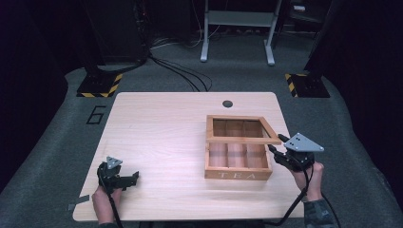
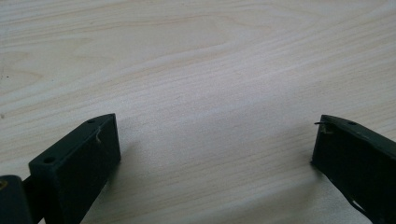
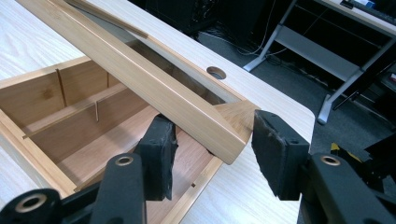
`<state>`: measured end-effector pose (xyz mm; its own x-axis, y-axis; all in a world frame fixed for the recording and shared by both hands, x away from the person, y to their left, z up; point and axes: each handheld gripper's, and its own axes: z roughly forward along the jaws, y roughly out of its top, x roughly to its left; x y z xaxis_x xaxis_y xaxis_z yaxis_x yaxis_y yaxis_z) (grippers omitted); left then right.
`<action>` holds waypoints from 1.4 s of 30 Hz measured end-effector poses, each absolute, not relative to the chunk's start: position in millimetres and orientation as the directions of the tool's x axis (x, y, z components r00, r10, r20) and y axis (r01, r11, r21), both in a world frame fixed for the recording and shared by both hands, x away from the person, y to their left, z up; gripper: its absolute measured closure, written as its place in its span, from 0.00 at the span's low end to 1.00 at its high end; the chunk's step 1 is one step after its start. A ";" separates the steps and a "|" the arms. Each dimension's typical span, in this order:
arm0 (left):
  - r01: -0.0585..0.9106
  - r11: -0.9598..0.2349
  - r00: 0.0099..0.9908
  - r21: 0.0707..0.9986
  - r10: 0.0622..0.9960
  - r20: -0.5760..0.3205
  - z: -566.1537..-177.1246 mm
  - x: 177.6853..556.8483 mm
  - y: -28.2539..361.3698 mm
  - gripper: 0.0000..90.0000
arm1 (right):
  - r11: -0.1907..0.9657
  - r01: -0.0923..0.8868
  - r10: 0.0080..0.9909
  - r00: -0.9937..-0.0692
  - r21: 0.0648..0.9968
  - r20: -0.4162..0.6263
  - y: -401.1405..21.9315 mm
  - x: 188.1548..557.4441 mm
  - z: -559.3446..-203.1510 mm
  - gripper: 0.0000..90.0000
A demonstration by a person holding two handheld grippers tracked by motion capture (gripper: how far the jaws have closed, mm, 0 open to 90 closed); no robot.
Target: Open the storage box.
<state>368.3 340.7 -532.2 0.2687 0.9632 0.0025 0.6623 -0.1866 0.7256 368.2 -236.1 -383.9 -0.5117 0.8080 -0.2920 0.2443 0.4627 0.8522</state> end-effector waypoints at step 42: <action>0.662 -0.186 0.269 0.726 0.963 0.002 -532.3 368.2 340.7 0.01 | 0.449 0.245 0.803 -0.532 0.859 -0.268 -240.3 400.0 -347.7 0.58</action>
